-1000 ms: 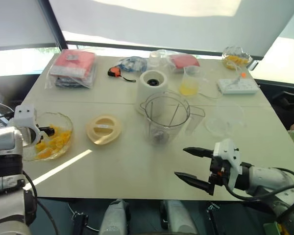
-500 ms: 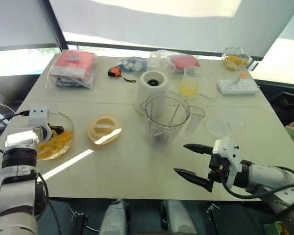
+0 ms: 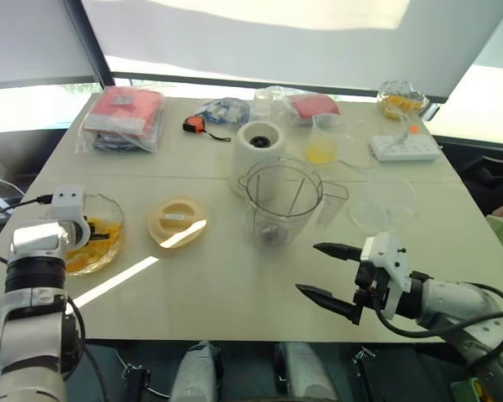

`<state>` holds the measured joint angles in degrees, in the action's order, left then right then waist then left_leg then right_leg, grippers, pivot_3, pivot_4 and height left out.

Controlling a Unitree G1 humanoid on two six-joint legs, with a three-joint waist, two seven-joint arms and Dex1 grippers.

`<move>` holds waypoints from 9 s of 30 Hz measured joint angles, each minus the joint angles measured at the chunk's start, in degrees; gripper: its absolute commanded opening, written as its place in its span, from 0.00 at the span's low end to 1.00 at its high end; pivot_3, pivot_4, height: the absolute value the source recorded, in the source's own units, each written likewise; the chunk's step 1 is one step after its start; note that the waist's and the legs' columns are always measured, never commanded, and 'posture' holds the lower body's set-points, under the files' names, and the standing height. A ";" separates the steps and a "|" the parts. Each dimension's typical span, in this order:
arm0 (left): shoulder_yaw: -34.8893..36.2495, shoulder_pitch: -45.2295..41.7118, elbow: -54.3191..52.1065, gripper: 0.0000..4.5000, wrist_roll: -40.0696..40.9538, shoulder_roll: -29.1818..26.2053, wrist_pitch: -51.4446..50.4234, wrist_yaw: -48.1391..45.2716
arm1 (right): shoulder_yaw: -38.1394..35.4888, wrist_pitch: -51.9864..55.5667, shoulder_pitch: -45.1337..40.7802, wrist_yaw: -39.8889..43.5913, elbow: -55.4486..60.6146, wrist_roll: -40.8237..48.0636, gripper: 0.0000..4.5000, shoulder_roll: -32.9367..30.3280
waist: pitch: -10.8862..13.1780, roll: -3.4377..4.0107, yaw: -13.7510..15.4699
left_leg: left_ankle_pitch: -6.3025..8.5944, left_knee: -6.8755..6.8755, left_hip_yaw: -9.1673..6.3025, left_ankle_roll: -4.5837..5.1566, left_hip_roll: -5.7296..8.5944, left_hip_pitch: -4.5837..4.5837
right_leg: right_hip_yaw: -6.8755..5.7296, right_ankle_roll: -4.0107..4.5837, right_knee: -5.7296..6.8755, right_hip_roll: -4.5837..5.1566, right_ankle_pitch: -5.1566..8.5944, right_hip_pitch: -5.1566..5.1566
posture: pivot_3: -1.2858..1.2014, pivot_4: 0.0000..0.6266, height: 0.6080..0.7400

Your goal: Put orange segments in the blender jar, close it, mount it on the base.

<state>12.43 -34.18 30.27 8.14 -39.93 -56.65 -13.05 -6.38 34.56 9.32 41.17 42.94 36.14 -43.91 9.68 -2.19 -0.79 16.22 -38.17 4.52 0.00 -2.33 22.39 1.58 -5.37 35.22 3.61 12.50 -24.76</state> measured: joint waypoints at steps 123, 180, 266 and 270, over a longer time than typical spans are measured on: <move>-10.74 5.24 -56.37 0.82 28.67 -6.61 7.20 -43.64 | -13.44 -36.24 -29.25 -31.69 -78.42 -29.25 1.00 16.41 | 0.06 0.69 -1.79 | -0.05 -0.12 -0.31 0.00 0.35 -0.04 | 0.13 -0.18 0.12 -0.03 0.13 0.24 | 0.52 0.24 1.00; -10.38 3.17 -49.85 0.82 28.18 -13.80 10.88 -47.10 | -3.30 -26.99 -43.22 -18.48 -49.52 -32.54 0.01 -1.13 | 0.32 0.97 -1.48 | -0.06 -0.05 -0.24 -0.01 0.34 0.05 | 0.16 -0.21 0.04 -0.01 0.15 0.12 | 0.52 0.24 1.00; -11.19 3.98 -47.13 0.82 27.33 -10.15 13.32 -45.66 | -12.50 2.57 -49.21 -19.65 -29.11 -35.27 0.01 17.21 | 0.34 0.91 -1.17 | -0.06 -0.05 -0.20 -0.02 0.32 0.09 | 0.13 -0.23 0.21 0.02 0.14 0.03 | 0.52 0.24 1.00; -11.19 3.98 -47.42 0.82 27.55 -10.15 13.16 -45.67 | -20.97 9.14 -49.14 -28.23 -30.01 -33.51 0.01 18.77 | 0.34 0.92 -1.07 | -0.06 -0.04 -0.20 -0.02 0.33 0.10 | 0.13 -0.22 0.19 0.02 0.14 0.03 | 0.52 0.24 1.00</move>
<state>1.25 -30.19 -17.15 35.68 -50.07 -43.49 -58.72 -27.34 43.69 -39.82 12.94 12.93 2.62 -25.14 10.03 -1.28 -1.86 16.15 -38.20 4.32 -0.02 -2.00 22.49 1.71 -5.58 35.41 3.63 12.64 -24.74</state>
